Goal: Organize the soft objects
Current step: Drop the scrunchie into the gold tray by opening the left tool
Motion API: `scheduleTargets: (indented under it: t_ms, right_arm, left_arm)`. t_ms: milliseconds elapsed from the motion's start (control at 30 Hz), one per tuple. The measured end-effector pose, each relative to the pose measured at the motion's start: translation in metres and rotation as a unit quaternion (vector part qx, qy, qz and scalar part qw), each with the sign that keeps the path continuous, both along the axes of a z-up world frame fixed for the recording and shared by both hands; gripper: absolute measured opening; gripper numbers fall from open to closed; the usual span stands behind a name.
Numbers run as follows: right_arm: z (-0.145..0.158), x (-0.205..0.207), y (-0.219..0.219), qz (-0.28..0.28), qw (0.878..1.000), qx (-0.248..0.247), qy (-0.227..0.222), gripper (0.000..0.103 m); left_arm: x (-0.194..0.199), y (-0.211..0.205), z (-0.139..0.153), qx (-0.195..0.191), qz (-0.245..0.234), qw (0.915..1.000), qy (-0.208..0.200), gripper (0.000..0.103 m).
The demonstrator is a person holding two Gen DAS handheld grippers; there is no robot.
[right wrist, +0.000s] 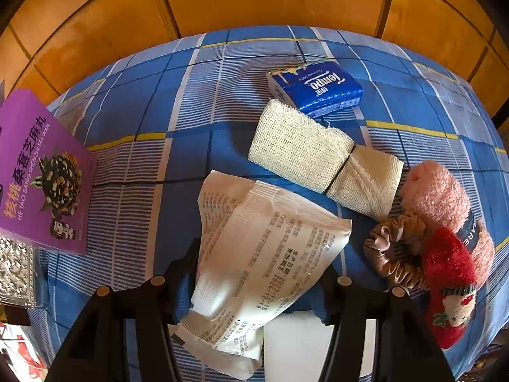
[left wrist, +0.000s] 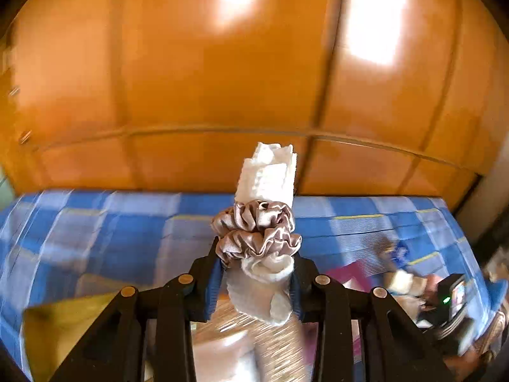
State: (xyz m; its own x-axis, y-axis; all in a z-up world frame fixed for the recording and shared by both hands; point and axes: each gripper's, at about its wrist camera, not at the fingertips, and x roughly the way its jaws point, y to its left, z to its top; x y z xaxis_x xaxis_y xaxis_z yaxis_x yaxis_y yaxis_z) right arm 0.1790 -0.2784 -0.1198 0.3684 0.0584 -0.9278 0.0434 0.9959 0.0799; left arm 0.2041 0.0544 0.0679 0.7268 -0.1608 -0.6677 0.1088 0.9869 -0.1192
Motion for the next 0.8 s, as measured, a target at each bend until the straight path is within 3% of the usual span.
scheduleTargets:
  t_ms: [133,267,400,567,667,800]
  right_arm:
    - [-0.001,-0.001,0.012,0.018,0.999,-0.03,-0.003,0.058]
    - [-0.002,0.001,0.016,0.021,0.999,-0.037,-0.003,0.058]
    - [-0.002,-0.002,0.016,0.02,0.999,-0.043,-0.007,0.058]
    - [-0.003,-0.005,0.018,0.02,0.999,-0.047,-0.013,0.058]
    - [-0.003,-0.007,0.018,0.023,0.998,-0.05,-0.016,0.058]
    - [-0.003,-0.009,0.02,0.025,0.998,-0.056,-0.02,0.058]
  left_arm:
    - [-0.043,0.079,-0.017,-0.028,0.072,0.997,-0.002,0.036]
    - [-0.094,0.159,-0.044,-0.044,0.166,0.9851,0.009,0.036]
    - [-0.128,0.207,-0.078,-0.055,0.219,0.9734,0.042,0.037]
    - [-0.143,0.23,-0.127,-0.082,0.236,0.9632,0.098,0.039]
    - [-0.134,0.224,-0.142,-0.098,0.227,0.9629,0.108,0.039]
    - [-0.114,0.217,-0.152,-0.105,0.217,0.964,0.114,0.049]
